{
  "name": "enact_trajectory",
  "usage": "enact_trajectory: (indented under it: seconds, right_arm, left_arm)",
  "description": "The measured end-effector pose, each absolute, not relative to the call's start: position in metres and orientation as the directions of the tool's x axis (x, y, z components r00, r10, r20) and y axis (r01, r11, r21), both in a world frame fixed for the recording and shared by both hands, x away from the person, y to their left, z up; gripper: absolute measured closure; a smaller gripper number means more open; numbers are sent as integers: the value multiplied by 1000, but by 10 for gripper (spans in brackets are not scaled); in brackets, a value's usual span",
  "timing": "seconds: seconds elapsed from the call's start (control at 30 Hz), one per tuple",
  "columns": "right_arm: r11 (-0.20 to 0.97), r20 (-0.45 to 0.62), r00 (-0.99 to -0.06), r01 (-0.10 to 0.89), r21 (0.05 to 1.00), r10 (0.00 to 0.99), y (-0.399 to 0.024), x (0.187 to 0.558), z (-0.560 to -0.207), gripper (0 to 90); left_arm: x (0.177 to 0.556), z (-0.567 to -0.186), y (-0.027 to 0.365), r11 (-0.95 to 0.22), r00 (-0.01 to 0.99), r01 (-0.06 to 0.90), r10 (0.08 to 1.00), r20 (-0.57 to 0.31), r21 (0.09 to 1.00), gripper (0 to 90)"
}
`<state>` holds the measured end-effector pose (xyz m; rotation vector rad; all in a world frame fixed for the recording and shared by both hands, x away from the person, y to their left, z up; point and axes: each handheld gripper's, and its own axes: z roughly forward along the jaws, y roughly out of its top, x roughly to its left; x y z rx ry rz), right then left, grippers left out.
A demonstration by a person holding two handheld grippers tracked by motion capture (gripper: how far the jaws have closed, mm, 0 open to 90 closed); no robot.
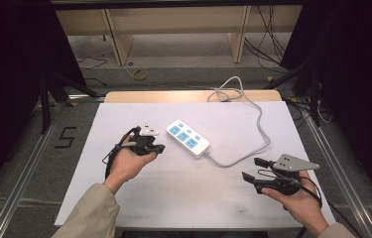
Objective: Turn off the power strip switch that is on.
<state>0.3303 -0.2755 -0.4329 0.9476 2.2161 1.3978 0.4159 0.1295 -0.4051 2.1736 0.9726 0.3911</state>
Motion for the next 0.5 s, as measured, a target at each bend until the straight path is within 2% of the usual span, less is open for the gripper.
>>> enact_trajectory:
  seconds: [0.5]
  right_arm:
    - [291, 55, -716, 351, 890, 696, -276, 331, -434, 308]
  left_arm:
    - [434, -401, 111, -476, 684, 517, 729, -10, 711, 897]
